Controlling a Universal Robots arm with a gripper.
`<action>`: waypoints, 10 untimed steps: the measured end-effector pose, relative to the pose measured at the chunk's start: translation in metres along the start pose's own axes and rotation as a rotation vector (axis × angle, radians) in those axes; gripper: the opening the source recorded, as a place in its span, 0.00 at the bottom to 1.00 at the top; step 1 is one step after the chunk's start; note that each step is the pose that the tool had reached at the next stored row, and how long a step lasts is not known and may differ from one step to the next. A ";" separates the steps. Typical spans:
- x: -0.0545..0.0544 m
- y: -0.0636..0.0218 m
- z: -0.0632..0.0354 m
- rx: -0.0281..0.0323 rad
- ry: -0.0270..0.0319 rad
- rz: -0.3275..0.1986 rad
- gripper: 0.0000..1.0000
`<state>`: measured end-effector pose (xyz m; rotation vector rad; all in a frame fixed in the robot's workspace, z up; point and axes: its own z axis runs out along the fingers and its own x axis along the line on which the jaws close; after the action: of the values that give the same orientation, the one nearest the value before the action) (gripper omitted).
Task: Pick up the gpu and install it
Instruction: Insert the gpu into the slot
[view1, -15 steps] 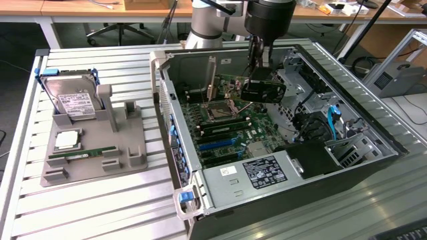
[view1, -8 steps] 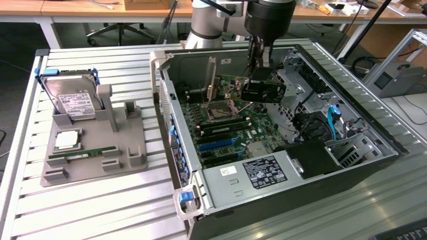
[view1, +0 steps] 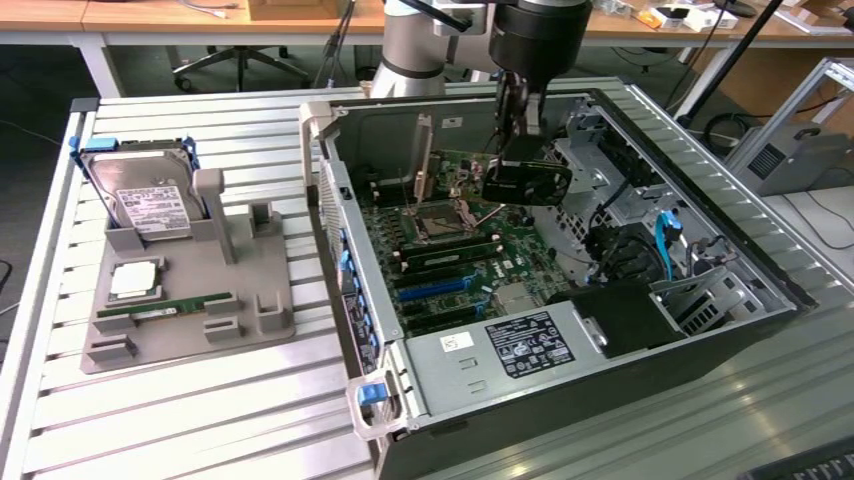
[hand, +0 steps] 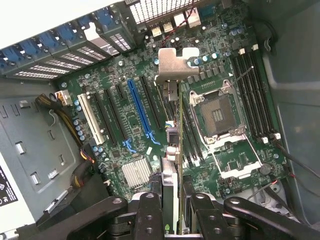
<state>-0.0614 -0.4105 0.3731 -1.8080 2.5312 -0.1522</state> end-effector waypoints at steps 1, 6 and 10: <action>0.000 0.0000 0.0000 0.0001 0.0000 -0.001 0.27; 0.000 0.0001 0.0002 0.0005 -0.0002 -0.009 0.27; 0.000 0.0001 0.0005 0.0013 -0.0002 -0.020 0.27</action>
<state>-0.0614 -0.4105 0.3726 -1.8330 2.5131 -0.1541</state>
